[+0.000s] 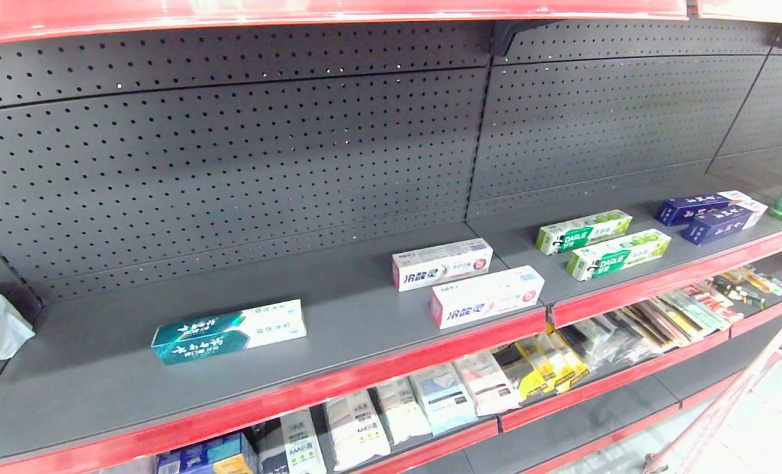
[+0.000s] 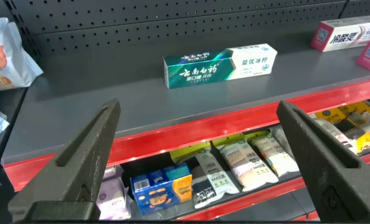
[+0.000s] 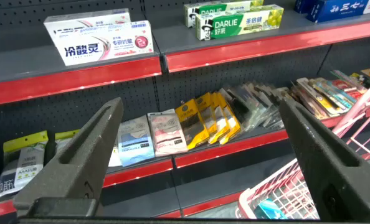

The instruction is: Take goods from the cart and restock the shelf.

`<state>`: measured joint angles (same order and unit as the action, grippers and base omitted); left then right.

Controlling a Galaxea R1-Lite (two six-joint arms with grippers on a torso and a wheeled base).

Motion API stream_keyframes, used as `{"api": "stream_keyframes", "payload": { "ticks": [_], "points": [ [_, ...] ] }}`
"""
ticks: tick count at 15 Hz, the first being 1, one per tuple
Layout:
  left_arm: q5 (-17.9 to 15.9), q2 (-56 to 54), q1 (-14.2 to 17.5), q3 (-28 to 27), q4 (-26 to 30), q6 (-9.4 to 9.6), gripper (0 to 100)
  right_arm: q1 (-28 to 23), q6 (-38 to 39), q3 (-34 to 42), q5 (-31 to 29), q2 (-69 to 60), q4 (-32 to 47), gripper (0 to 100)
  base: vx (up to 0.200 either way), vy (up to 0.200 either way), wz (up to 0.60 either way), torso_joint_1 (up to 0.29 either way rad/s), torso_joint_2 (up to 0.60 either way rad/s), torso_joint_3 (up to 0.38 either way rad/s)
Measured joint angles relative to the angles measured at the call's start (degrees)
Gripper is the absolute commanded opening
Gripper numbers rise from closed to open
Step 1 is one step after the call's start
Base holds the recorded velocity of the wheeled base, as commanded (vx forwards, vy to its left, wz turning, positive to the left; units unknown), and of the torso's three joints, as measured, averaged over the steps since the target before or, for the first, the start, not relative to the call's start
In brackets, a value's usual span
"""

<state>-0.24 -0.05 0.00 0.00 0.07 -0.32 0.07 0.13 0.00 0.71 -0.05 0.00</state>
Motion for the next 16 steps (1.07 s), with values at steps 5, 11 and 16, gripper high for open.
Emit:
{"api": "stream_keyframes", "payload": {
  "ticks": [5,11,16],
  "points": [
    [0.0,0.0,0.0,0.0,0.0,0.05,100,-0.4,-0.43,-0.05,-2.05,0.26,0.21,100,0.0,0.0,0.0,0.0,0.0,0.0],
    [0.0,0.0,0.0,0.0,0.02,0.0,100,-0.6,-1.22,-0.13,-2.65,0.49,0.0,100,0.0,0.0,0.0,0.0,0.0,0.0],
    [0.0,0.0,0.0,0.0,0.02,-0.01,100,-1.08,-1.37,-0.18,-2.58,1.34,0.02,100,0.0,0.0,0.0,0.0,0.0,0.0]
  ]
}}
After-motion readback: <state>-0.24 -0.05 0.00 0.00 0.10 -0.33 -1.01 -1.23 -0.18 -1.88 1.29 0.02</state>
